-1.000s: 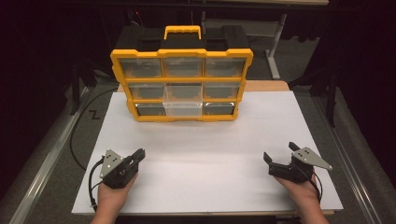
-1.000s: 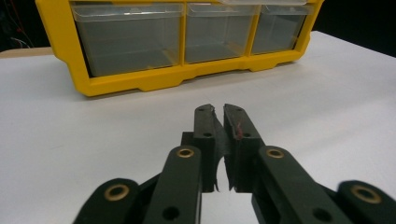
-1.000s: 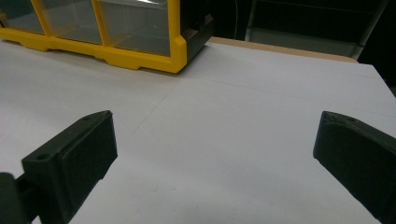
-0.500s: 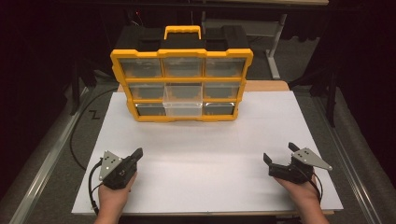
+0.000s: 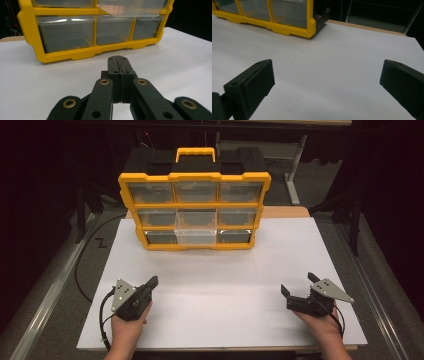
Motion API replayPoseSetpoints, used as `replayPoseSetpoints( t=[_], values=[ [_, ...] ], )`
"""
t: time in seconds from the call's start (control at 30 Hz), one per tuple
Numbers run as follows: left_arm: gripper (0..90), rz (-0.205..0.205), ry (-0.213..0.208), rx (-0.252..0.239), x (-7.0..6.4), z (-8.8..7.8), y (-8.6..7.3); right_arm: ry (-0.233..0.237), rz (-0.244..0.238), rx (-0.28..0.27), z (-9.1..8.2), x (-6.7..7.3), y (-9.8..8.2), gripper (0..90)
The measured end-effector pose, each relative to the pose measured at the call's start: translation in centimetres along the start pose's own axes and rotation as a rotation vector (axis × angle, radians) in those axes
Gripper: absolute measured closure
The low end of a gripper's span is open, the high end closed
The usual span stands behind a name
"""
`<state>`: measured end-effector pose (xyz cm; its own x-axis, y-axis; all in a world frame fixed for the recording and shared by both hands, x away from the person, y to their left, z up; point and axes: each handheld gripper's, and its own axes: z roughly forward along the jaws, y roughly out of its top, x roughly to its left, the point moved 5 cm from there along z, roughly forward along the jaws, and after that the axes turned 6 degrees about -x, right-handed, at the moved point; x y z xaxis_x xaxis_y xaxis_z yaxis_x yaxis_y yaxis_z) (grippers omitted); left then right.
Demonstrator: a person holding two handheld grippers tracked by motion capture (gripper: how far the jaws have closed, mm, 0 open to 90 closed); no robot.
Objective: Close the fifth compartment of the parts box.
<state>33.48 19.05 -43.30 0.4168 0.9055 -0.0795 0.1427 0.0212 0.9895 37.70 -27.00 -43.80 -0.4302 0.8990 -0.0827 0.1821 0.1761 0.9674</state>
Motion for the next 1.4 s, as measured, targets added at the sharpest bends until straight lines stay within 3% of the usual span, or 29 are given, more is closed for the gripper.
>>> replayPoseSetpoints(
  t=[0.33, 0.63, 1.4],
  values=[
    [89.5, 0.013, -0.001, -0.007, -1.4, 2.2, 1.6, 0.001, -0.001, -0.001, 0.0, 0.0, 0.0, 1.1],
    [89.5, 0.0, -0.019, -0.029, -2.4, 4.3, 2.9, 0.003, 0.001, -0.003, -0.1, 0.0, 0.0, 1.2],
    [89.4, 0.01, -0.025, -0.076, -3.2, 8.3, 4.9, -0.005, 0.011, 0.0, -0.1, -0.2, -0.1, 1.2]
  ],
)
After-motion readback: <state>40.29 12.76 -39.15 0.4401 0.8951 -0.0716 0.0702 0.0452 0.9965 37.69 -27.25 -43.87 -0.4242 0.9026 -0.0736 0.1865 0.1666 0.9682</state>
